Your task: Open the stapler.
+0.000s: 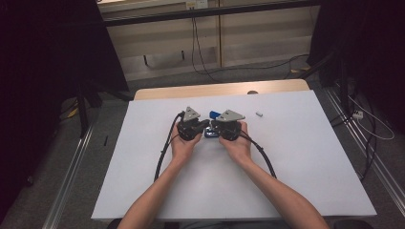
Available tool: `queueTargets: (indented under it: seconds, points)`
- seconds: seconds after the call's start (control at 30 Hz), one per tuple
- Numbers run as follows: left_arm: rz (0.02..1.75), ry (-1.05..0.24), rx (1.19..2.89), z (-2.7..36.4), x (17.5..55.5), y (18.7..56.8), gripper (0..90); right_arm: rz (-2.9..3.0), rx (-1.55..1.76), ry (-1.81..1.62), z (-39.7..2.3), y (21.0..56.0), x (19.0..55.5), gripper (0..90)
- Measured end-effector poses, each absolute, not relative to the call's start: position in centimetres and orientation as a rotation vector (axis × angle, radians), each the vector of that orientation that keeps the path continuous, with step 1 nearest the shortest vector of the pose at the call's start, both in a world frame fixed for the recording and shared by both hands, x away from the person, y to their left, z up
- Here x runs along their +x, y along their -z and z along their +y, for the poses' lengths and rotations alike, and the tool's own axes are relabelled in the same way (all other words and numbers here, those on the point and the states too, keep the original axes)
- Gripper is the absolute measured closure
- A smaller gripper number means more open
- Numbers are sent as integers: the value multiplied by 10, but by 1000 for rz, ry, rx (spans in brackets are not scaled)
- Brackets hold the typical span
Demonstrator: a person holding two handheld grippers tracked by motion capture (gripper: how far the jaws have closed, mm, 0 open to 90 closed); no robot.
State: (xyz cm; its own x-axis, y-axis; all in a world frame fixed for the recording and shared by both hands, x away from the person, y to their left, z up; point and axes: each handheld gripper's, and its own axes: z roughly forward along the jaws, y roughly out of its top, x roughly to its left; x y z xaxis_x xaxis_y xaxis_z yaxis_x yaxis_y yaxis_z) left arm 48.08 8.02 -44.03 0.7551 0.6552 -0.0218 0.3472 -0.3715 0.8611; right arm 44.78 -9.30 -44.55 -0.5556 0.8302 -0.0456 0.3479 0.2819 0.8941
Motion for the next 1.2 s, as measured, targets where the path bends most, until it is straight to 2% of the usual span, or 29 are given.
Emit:
queueTargets:
  seconds: [1.2]
  points:
    - [760,-408,2012,81,481,447,900,2011,1074,-1242,-92,448,447,900]
